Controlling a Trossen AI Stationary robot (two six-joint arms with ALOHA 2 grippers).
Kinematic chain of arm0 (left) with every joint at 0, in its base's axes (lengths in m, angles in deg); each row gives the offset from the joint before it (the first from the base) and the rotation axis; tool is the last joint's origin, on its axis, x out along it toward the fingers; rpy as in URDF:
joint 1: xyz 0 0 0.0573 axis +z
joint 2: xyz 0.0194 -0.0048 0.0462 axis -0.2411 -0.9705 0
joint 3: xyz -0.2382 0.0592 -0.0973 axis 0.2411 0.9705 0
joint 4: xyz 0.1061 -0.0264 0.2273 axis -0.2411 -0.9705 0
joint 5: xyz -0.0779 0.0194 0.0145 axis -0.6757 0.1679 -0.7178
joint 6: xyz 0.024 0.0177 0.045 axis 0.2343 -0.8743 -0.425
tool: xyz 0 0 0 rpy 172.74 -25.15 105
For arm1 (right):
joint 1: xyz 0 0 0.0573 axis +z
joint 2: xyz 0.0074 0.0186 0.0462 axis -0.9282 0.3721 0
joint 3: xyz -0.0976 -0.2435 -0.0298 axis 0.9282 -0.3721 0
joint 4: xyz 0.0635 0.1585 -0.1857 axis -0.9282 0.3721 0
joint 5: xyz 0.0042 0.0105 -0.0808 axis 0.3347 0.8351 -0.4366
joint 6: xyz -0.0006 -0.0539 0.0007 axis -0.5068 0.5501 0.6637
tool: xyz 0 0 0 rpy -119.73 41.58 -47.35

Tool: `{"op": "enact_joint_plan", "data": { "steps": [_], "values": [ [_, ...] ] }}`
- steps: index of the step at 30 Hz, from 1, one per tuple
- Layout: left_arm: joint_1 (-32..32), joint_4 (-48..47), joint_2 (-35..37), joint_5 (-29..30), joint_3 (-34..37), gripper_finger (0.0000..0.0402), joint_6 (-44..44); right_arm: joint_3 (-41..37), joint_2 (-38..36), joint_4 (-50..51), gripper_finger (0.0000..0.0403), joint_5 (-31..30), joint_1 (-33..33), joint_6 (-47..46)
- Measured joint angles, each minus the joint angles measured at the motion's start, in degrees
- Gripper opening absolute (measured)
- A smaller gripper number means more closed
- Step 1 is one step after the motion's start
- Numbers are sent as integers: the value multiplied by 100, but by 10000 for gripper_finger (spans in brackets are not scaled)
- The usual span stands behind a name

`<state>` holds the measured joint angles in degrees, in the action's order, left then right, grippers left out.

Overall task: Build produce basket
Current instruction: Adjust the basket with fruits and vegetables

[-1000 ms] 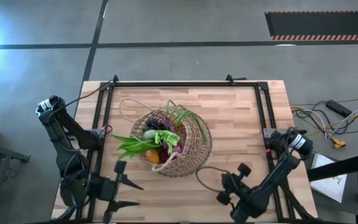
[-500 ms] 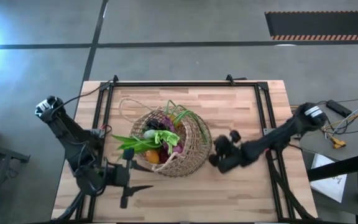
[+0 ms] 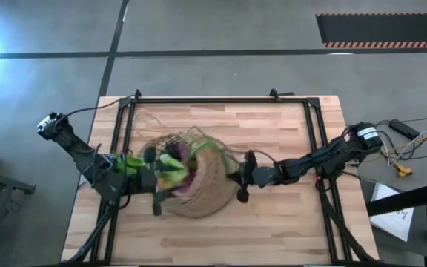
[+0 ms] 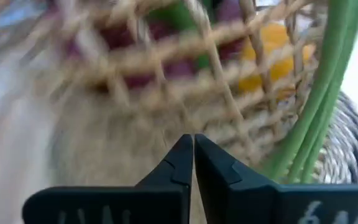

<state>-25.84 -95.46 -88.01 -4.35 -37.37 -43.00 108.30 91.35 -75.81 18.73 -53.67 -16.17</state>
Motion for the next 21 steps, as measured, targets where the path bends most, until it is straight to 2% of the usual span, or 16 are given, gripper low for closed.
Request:
{"op": "enact_joint_plan", "data": {
  "steps": [2,4,8,13,17,21],
  "values": [
    [169,-15,65,156,4,193,-260,8,80,-166,8,618,21,485],
    [321,-101,94,325,6,193,-496,11,84,-77,8,970,26,768],
    [589,-471,153,569,10,193,-769,11,-227,605,8,849,21,1052],
    [846,-722,180,605,-47,193,-869,-11,-595,1183,8,251,-18,1815],
    [1059,-1524,204,-20,-506,193,-772,-22,-649,1151,8,166,-225,2260],
    [1283,-3617,16,-754,-1538,193,740,-24,-454,1135,8,167,-552,2221]
  ]
}}
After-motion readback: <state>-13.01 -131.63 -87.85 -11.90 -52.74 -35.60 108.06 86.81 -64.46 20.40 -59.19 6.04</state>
